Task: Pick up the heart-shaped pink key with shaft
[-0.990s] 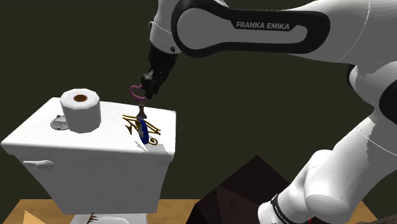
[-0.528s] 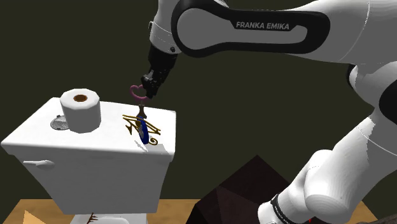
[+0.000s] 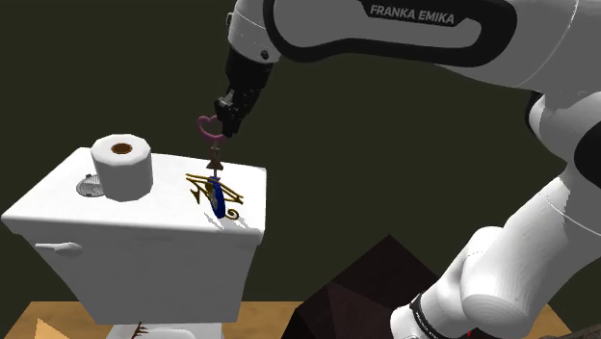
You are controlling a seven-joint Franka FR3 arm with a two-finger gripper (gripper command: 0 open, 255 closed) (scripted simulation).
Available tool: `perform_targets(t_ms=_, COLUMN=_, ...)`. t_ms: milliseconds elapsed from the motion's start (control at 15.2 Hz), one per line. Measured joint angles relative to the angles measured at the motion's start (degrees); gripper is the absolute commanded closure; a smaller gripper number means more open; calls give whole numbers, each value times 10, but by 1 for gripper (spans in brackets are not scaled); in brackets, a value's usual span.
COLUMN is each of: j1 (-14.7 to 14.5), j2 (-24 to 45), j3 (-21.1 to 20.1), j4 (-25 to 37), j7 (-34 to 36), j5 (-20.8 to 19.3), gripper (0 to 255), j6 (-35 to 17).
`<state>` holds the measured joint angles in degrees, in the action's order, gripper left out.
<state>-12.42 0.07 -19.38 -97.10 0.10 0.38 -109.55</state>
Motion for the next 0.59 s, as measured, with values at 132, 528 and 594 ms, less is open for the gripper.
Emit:
perform_targets(t_ms=132, j1=0, j2=5, j3=0, j4=21, j7=1, j5=-2, gripper=255, j6=16)
perform_targets(t_ms=528, j1=-3, j2=16, j3=-2, j4=80, j7=5, j5=-7, gripper=255, j6=65)
perform_targets(t_ms=594, j1=-2, j2=16, j3=-2, j4=86, j7=5, j5=-7, gripper=255, j6=70)
